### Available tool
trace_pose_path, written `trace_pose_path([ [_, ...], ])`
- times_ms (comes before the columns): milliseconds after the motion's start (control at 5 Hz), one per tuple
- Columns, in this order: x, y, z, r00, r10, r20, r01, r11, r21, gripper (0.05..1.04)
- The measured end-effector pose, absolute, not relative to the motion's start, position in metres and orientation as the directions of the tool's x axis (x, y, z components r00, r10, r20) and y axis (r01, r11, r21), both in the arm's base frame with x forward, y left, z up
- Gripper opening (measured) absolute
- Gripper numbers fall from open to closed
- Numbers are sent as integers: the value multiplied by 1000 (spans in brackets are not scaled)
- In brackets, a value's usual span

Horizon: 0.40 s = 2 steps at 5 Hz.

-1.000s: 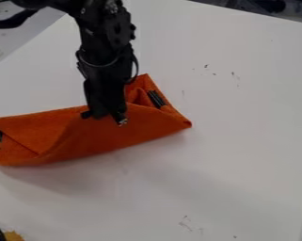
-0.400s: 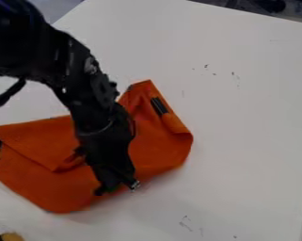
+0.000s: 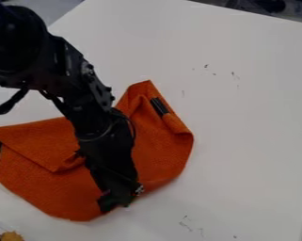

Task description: Unfold the cloth from top left to bottom right

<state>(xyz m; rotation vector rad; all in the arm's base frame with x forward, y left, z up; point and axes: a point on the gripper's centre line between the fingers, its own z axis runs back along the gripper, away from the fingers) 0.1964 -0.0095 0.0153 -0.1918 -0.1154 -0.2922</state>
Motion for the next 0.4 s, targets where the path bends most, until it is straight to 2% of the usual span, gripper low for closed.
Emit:
trace_pose_path([
  [200, 193, -15, 24, 954, -260, 149, 283, 945, -164, 1010],
  [400, 185, -24, 29, 963, -233, 131, 254, 952, -173, 1007],
])
